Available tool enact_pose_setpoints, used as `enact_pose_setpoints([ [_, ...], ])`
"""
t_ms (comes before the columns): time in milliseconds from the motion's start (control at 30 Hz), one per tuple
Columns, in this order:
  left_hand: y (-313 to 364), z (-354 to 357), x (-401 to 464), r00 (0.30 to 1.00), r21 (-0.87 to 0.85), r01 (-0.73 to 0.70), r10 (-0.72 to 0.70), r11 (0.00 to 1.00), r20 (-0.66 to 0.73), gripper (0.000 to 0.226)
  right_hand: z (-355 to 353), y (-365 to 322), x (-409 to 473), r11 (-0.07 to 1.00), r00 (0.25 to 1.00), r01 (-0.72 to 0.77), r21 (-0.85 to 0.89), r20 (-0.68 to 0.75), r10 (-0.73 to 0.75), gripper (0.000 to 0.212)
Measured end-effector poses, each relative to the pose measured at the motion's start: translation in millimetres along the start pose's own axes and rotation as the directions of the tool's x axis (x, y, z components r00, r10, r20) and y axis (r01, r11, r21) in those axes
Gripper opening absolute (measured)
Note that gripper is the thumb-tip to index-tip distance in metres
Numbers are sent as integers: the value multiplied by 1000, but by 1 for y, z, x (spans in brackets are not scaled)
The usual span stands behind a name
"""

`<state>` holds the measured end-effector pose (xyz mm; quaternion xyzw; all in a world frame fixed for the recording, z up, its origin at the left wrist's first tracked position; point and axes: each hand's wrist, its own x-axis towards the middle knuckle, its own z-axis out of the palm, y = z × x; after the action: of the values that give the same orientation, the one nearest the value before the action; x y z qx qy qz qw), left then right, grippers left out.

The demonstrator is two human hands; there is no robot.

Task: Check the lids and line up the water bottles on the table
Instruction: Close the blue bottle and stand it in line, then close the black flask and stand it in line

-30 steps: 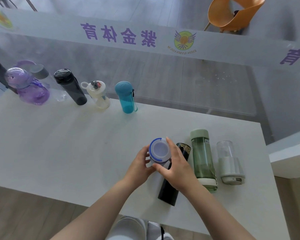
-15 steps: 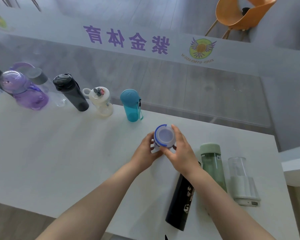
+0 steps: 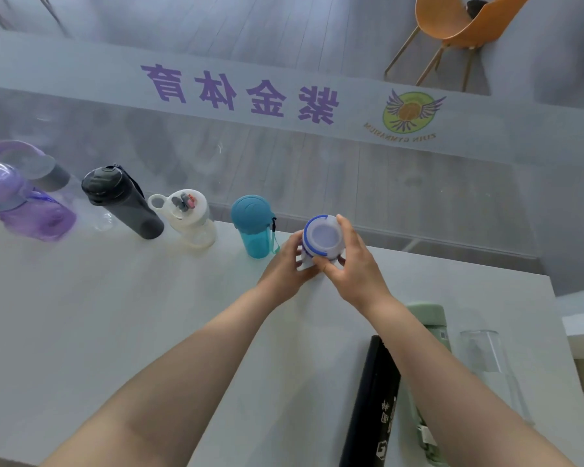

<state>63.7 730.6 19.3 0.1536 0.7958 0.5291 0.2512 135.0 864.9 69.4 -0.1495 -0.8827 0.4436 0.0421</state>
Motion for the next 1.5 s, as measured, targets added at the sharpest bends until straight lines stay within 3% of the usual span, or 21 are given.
enact_pose_setpoints([
  [600,4,-6,19,1000,-30,14,-14,999,-20,62,5,0,23,997,999,-33,72,-13,34,82],
  [833,3,-4,8,999,68,38,-38,997,-10,73,5,1,16,976,984,-175,130,12,175,107],
  [1100,-11,5,-25,979,259,200,-200,945,-27,88,-6,25,-40,975,977,-213,58,5,213,93],
  [1500,-37,90,-143,962,209,226,-251,952,103,52,-28,79,-185,957,956,-288,35,77,284,67],
])
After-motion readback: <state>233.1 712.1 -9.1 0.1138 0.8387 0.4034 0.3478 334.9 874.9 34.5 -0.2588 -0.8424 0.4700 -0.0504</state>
